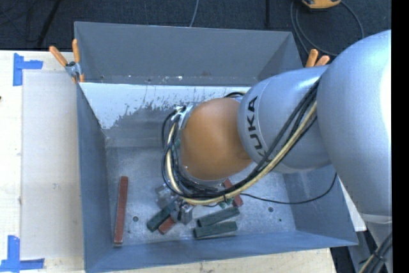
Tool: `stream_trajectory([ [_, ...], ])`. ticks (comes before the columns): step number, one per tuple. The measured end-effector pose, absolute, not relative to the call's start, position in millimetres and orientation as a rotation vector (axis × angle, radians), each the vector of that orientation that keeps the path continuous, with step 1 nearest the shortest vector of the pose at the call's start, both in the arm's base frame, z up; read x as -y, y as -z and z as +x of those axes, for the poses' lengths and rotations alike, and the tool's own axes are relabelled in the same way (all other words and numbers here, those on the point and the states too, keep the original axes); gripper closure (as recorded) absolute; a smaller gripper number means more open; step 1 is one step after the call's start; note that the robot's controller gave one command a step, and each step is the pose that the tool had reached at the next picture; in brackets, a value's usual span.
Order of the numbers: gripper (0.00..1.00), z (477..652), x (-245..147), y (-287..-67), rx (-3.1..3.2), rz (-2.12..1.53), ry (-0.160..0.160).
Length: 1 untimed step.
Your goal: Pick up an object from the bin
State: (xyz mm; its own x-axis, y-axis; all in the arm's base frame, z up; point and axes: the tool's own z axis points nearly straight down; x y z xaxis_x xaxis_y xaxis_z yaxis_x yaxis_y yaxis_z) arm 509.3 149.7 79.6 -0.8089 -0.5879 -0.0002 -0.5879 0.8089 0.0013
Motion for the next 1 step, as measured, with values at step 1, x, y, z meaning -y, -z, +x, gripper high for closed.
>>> stream_trajectory([
  [1,1.00,549.6,-140.7,-244.6,3.026,0.866,0.000],
])
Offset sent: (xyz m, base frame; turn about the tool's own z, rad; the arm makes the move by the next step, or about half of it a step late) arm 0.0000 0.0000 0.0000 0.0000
